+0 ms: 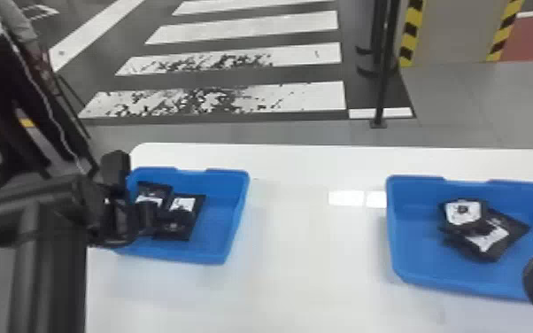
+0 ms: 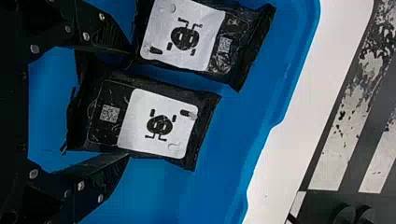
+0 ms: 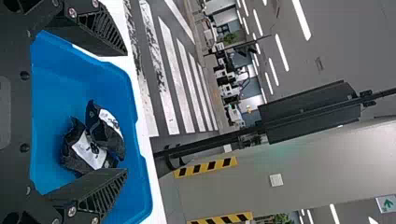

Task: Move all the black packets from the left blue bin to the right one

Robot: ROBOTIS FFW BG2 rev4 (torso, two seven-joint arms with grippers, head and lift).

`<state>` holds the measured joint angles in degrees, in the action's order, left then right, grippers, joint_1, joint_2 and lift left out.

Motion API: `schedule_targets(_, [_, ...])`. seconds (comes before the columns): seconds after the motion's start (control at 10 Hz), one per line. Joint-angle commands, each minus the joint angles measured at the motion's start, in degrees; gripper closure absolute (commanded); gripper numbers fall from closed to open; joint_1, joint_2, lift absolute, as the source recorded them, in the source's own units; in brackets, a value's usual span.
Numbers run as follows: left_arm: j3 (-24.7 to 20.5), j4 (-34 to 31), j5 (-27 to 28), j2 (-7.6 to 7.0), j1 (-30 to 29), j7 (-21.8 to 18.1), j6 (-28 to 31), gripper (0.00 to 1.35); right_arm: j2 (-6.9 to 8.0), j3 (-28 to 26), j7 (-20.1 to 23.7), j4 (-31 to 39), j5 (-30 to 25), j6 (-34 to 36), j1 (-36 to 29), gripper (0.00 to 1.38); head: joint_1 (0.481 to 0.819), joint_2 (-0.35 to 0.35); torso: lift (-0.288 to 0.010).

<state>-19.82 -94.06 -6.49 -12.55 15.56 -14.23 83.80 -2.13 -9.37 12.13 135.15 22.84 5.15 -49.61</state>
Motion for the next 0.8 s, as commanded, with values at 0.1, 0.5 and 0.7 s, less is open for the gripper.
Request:
schedule_targets(0.1, [0.97,1.89,1.12,-0.02,0.19,-0.01,-3.23,1.19,-0.07,0.00,0.09,-0.36,0.70,0.19,0.25,0.16,0.695,0.194,-0.150])
schedule_targets(0.5, [1.08,-5.14,-1.28,0.95,-4.59,-1.59,-7.44,1.21,-0.51,0.00,0.09,-0.22,1.61,0.33,-0.03,0.17,0.695,0.190,-0.150])
schedule_targets(0.7, [1.08,-13.30,-6.20,1.30,-9.37,-2.21,-7.30,1.21,-0.60,0.00,0.09,-0.08,1.95,0.33,-0.03,0.17,0.695,0.162,-0.150])
